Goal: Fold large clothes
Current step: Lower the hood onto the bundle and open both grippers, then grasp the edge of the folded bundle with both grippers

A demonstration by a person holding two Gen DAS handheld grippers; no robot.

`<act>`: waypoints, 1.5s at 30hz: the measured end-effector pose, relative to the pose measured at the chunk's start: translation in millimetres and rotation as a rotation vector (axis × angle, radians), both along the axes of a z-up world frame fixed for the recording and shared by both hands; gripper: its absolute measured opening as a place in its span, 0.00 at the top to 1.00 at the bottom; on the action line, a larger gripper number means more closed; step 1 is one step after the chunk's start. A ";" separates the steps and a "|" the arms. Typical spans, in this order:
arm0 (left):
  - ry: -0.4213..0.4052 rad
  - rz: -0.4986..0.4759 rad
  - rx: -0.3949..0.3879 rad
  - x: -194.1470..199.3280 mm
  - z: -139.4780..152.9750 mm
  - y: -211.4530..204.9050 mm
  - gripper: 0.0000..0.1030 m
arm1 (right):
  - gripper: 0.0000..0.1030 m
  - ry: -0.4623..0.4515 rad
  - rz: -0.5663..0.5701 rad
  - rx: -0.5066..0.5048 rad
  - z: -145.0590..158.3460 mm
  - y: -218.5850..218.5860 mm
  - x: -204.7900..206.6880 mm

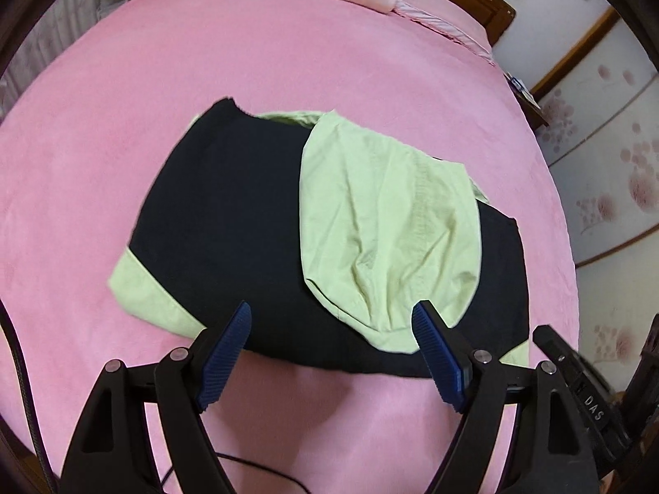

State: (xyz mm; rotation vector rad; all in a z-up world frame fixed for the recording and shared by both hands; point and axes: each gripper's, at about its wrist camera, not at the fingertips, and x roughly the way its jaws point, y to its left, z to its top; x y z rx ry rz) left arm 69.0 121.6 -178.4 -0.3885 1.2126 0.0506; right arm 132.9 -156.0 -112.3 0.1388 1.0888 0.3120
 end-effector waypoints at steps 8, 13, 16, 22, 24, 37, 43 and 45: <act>0.008 -0.027 0.008 -18.6 44.3 1.6 0.21 | 0.91 -0.015 0.037 0.030 45.4 6.6 -15.6; 0.049 -0.035 0.021 -33.3 59.6 3.1 0.21 | 0.91 -0.029 0.081 0.044 68.3 18.7 -27.7; 0.059 -0.035 0.002 -43.8 65.6 6.4 0.21 | 0.91 -0.033 0.101 0.048 77.4 25.8 -34.9; 0.051 0.002 -0.005 -61.8 51.2 20.9 0.15 | 0.90 -0.071 0.123 0.011 71.6 45.4 -47.3; 0.049 0.032 -0.015 -66.7 33.3 29.0 0.15 | 0.91 -0.083 0.120 -0.004 60.2 53.5 -47.9; 0.005 0.209 -0.344 -78.7 -135.0 90.7 0.16 | 0.91 -0.069 0.140 -0.047 -19.8 97.1 -33.2; -0.154 0.212 -0.335 -56.1 -146.9 100.1 0.16 | 0.91 -0.078 0.132 -0.055 -40.7 102.4 -24.6; -0.194 0.213 -0.324 -44.5 -148.8 102.5 0.16 | 0.91 -0.087 0.126 -0.060 -46.2 102.9 -21.3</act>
